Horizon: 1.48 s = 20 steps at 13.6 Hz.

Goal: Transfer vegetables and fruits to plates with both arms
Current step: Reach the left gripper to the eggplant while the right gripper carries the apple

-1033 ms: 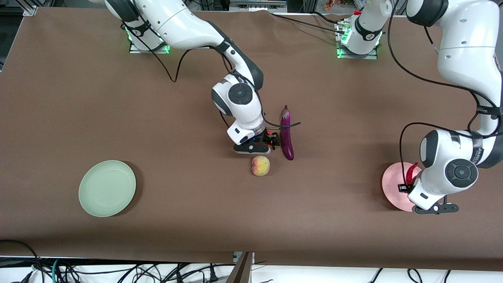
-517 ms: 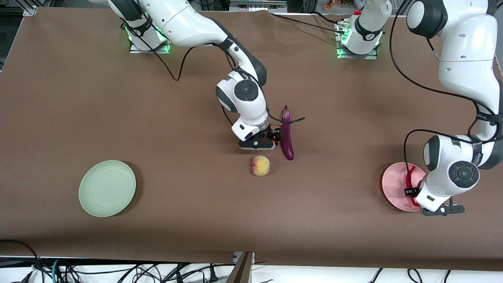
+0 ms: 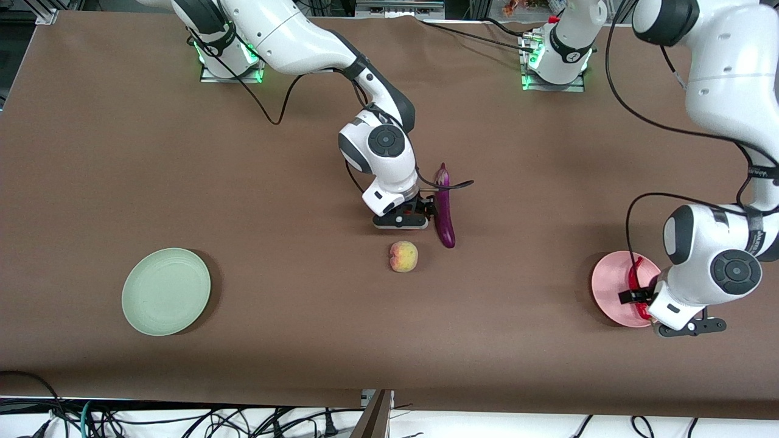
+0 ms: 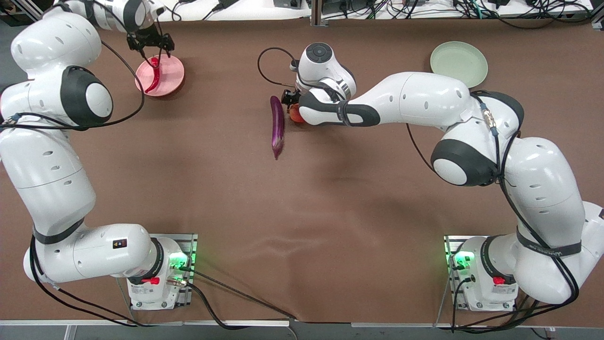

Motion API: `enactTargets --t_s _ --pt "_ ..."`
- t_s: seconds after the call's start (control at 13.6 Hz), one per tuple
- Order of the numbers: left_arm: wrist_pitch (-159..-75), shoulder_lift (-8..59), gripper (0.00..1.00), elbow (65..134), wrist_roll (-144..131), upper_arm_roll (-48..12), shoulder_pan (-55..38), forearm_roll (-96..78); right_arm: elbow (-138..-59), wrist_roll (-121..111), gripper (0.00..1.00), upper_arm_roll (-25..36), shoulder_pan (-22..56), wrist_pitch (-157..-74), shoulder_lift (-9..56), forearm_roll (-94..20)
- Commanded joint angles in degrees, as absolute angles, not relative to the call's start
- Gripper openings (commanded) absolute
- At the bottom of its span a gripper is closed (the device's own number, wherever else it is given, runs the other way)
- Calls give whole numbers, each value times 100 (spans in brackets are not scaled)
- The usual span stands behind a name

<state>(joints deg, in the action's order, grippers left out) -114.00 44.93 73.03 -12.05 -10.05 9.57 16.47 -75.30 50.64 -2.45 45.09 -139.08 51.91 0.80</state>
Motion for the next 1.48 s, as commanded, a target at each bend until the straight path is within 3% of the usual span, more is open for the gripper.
enactTargets --t_s 0.0,0.15,0.22,0.37,0.52,0.66,0.89,1.03,1.18,1.4 --pt "-10418 3886 100 7462 -1143 -1562 958 1503 -7532 5063 96 -202 4588 -13878 5212 132" --pt "-10057 3666 100 7532 -1169 -1923 984 1390 -7532 5063 67 -202 4588 -13878 5212 132" --pt "-9898 3561 100 7584 -1186 -2029 993 1075 -7532 5063 43 -202 4588 -13878 5221 123" --pt "-9652 3481 100 7585 -1169 -2039 1011 538 -7541 5062 23 -202 4588 -13878 5212 106" --pt "-9388 3341 100 7585 -1195 -2039 1002 151 -7489 5063 21 -193 4518 -13625 5125 114" --pt "-9238 3165 100 7698 -1370 -2161 932 -148 -7462 5001 20 -158 4369 -12827 4835 97" --pt "-9421 2832 100 8215 -1650 -2740 941 -167 -7479 4118 20 -150 3843 -11817 4334 70" --pt "-10138 2428 100 9074 -2318 -3206 940 -123 -7497 3388 20 -149 3360 -11357 4140 62" --pt "-11375 2076 100 10225 -2478 -3497 940 -114 -7532 2422 20 -141 2789 -11032 4070 62" --pt "-13353 2091 100 11440 -3179 -3700 609 -1 -7672 876 20 -149 1744 -10863 4069 62"
